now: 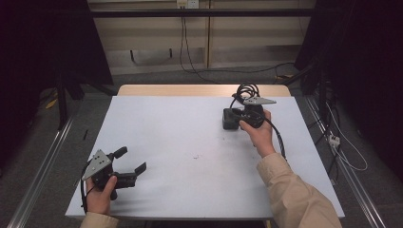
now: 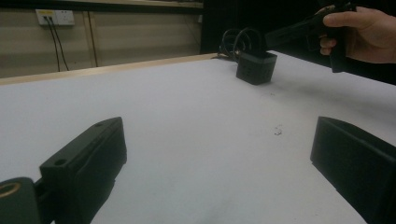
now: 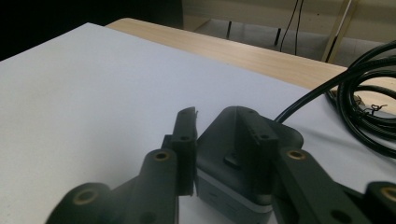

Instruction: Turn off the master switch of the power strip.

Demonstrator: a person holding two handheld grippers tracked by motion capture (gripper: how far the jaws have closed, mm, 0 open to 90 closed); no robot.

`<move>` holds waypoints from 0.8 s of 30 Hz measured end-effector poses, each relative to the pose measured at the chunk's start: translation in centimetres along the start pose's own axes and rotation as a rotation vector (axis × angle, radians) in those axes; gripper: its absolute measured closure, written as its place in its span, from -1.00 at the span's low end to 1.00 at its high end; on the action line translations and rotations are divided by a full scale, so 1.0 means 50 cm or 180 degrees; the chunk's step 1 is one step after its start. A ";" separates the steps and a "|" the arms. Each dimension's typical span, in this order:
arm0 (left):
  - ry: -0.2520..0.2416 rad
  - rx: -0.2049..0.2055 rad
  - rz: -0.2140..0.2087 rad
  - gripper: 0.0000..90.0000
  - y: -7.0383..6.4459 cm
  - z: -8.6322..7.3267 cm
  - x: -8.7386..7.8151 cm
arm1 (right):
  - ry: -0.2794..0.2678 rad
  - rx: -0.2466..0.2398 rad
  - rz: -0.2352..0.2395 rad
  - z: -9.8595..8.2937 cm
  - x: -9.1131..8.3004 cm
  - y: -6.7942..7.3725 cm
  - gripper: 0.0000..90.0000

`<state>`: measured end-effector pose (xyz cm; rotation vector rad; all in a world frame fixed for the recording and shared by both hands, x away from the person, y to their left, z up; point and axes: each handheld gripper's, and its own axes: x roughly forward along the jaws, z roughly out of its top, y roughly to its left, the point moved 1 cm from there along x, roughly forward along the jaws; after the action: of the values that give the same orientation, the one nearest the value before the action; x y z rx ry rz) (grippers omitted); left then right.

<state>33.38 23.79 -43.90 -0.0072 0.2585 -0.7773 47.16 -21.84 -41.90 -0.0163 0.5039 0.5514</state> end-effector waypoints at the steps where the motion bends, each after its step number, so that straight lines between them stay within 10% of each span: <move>1: 0.0000 -0.0001 -0.0001 -0.93 0.000 0.000 0.000 | -0.0010 0.0004 0.0010 0.001 -0.001 0.001 0.47; 24: -0.0025 -0.0015 -0.0025 -0.93 -0.007 0.002 0.002 | -0.0025 0.0022 0.0282 -0.024 -0.075 0.041 -0.27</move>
<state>33.26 23.45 -43.78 -0.0158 0.2529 -0.7842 42.84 -22.13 -41.00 0.0148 0.5006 0.6361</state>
